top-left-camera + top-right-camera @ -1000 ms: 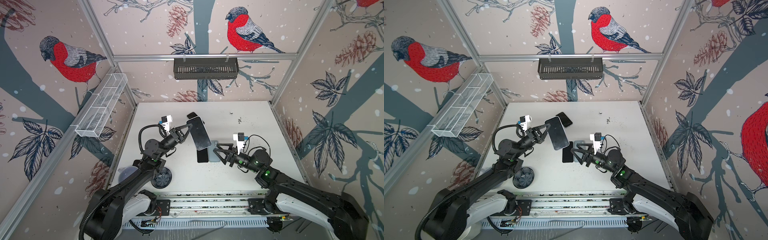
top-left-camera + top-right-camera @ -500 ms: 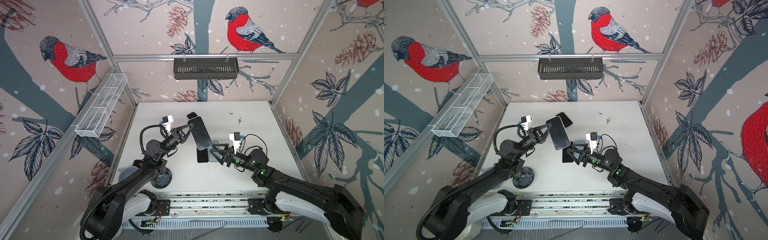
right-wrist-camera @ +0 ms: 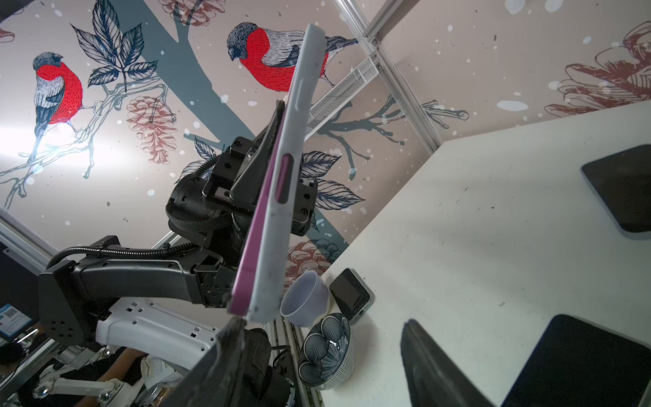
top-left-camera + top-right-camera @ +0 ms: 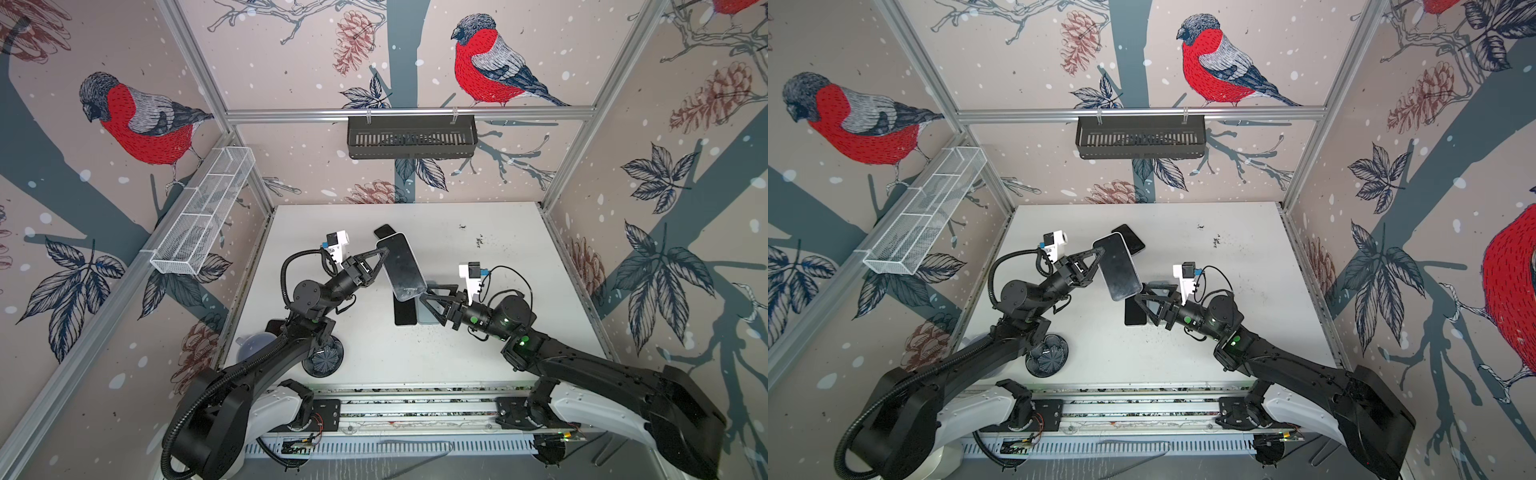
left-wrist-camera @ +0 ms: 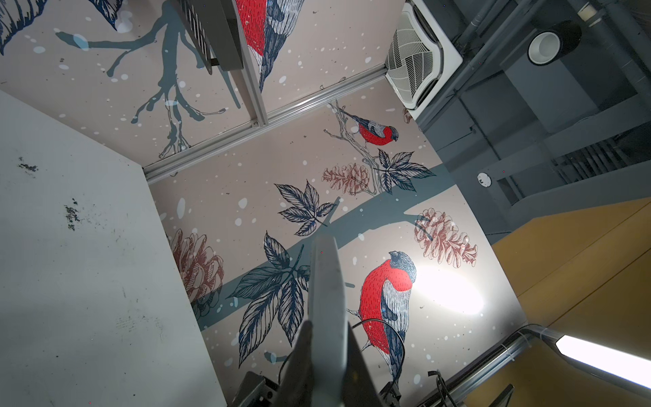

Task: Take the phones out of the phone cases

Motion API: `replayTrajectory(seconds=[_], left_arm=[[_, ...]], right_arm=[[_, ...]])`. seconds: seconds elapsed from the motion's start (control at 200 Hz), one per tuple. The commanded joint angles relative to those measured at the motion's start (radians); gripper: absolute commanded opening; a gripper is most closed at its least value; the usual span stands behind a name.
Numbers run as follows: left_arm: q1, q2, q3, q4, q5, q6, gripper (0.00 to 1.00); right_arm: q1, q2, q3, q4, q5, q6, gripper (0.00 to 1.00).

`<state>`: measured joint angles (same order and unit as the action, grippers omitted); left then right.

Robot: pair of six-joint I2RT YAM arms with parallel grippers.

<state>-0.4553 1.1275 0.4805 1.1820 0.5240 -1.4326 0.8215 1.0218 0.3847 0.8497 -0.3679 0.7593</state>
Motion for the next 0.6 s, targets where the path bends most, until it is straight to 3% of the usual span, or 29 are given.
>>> replayTrajectory(seconds=[0.0,0.595], left_arm=[[-0.002,0.001,0.002,0.102,0.016,-0.01,0.0],[-0.03,0.035,0.006,0.142,0.037,0.006,0.0]], right_arm=[[-0.004,0.0,0.0,0.056,-0.019,0.011,0.71],[-0.06,0.057,0.011,0.077,-0.039,0.048,0.7]])
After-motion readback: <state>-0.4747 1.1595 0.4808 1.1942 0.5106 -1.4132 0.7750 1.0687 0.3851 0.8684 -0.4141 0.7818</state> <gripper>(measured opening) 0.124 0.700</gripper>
